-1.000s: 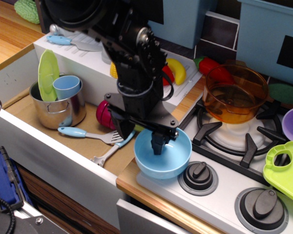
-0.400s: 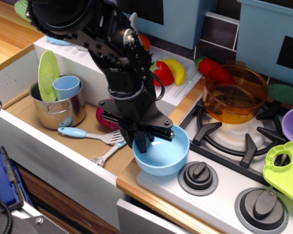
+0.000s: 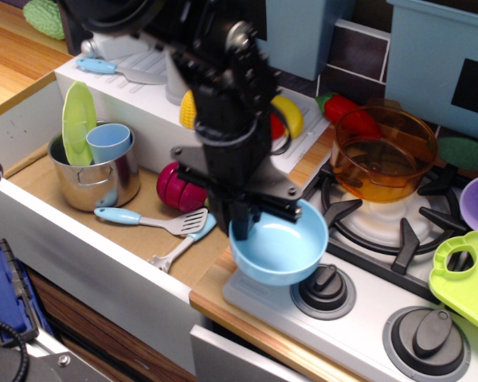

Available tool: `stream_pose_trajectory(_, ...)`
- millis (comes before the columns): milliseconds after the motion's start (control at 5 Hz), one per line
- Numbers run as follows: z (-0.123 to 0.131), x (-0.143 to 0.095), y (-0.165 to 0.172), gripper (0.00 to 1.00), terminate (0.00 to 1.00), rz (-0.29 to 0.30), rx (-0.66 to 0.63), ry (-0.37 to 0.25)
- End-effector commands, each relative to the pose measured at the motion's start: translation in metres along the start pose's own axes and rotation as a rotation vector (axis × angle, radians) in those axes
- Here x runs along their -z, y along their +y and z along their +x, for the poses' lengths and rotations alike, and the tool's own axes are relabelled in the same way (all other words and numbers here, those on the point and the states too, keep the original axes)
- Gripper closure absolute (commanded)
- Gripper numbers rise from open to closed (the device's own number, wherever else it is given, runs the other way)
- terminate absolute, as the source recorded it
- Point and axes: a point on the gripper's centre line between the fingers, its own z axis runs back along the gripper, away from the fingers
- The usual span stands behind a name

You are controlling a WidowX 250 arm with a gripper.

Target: Lift bowl

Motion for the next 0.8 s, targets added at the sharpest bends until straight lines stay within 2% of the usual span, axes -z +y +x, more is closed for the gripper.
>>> stream_pose_trajectory(0, 0.024, -0.051, 0.005, 1.0, 0.0, 0.055, 0.018, -0.052)
stream_pose_trajectory(200, 0.018, -0.07, -0.001, 1.0, 0.0, 0.081, 0.028, -0.074)
stream_pose_trajectory(400, 0.016, -0.081, -0.003, 1.0, 0.0, 0.109, 0.032, -0.053)
stream_pose_trajectory(600, 0.015, -0.085, -0.006, 1.0, 1.0, 0.14, 0.044, -0.064)
